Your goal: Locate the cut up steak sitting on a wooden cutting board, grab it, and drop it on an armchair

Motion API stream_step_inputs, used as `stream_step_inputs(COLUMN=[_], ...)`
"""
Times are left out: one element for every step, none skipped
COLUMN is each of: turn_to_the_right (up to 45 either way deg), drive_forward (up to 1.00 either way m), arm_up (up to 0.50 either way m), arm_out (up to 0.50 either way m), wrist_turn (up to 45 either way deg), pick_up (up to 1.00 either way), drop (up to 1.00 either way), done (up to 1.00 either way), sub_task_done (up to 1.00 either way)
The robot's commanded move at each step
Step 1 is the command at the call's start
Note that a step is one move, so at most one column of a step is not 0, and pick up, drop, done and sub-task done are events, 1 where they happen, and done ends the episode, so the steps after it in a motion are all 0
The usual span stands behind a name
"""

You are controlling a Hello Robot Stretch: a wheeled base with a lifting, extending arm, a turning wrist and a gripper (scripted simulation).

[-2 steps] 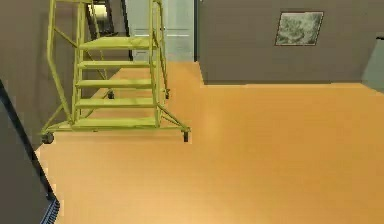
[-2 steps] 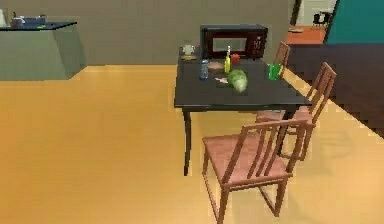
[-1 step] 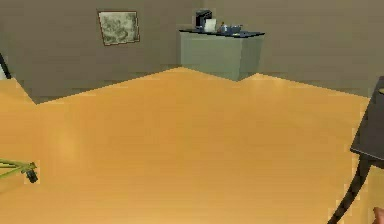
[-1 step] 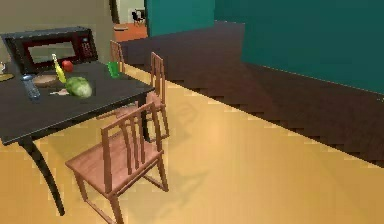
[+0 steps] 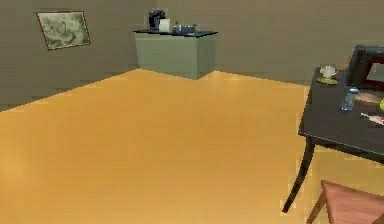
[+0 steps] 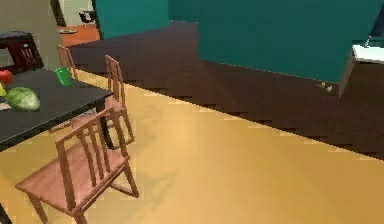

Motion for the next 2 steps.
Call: stream_step_inputs(turn_to_the_right=[0.0, 0.0], drive_forward=[0.65, 0.60], arm_up=[0.00, 0.00], arm_out=[0.00, 0.00], wrist_turn=[0.0, 0.0], pick_up=[0.00, 0.00], drop=[0.00, 0.00], done=[0.00, 0.00], sub_task_done=[0.00, 0.00])
